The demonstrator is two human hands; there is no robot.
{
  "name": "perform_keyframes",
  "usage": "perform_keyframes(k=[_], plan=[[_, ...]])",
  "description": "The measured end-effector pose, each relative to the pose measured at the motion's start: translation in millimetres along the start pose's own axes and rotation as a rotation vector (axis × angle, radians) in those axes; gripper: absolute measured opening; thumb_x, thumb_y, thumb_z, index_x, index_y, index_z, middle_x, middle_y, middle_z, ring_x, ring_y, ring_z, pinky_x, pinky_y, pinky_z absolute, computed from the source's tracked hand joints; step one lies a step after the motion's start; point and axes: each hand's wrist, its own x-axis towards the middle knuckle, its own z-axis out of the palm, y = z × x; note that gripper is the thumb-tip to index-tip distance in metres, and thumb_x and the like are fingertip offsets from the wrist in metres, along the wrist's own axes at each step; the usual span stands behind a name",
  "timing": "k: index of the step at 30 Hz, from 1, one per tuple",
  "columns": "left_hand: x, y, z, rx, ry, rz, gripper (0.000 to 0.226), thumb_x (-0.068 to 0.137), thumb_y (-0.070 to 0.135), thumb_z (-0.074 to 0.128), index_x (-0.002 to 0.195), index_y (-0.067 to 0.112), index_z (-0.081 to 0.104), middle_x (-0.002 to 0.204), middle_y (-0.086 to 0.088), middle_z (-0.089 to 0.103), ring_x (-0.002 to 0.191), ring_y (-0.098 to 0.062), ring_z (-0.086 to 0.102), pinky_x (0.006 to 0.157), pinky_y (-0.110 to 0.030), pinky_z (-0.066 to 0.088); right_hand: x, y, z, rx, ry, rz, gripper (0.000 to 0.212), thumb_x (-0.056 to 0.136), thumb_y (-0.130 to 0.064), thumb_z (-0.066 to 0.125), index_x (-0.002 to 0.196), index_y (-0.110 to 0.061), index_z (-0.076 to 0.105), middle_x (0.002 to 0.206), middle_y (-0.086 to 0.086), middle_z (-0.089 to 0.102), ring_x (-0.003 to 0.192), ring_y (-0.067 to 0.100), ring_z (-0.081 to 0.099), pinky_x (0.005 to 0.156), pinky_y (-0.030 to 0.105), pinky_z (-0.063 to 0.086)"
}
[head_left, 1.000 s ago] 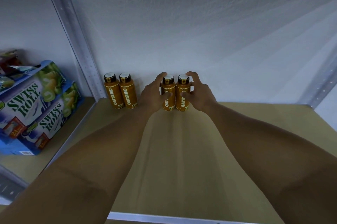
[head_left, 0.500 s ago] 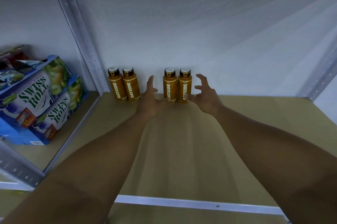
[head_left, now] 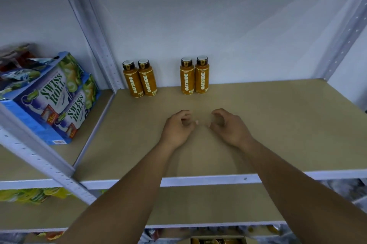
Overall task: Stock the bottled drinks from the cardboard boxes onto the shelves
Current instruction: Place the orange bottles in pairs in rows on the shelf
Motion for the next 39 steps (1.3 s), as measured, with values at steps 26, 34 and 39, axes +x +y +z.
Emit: perform_keyframes(k=[26,34,39], plan=[[-251,22,165,0.237,0.235,0.020,0.054,0.095,0.032,0.061,0.145,0.011,0.055,0.150,-0.010,0.052,0.141,-0.029,0.044,0.115,-0.033,0.035,-254,124,-11,-0.141,-0.121,-0.203,0.045,0.098,-0.040,0.060,0.140,-0.021,0.061,0.140,0.001,0.063,0.130,0.023,0.056,0.106,0.033,0.044],[-301,-62,199,0.100,-0.052,-0.269,0.034,0.100,0.031,0.063,0.132,0.019,0.065,0.123,0.000,0.068,0.114,-0.014,0.062,0.091,-0.024,0.045,-309,183,56,-0.053,-0.317,0.123,0.043,0.100,-0.045,0.057,0.138,-0.024,0.060,0.132,0.000,0.067,0.117,0.021,0.063,0.096,0.035,0.050],[-328,-144,216,0.100,-0.295,-0.401,0.033,0.103,0.034,0.058,0.134,0.023,0.063,0.111,0.001,0.069,0.102,-0.020,0.065,0.090,-0.039,0.053,-341,209,132,-0.020,-0.420,0.333,0.044,0.101,-0.048,0.056,0.138,-0.024,0.059,0.132,-0.001,0.067,0.120,0.020,0.063,0.096,0.036,0.050]])
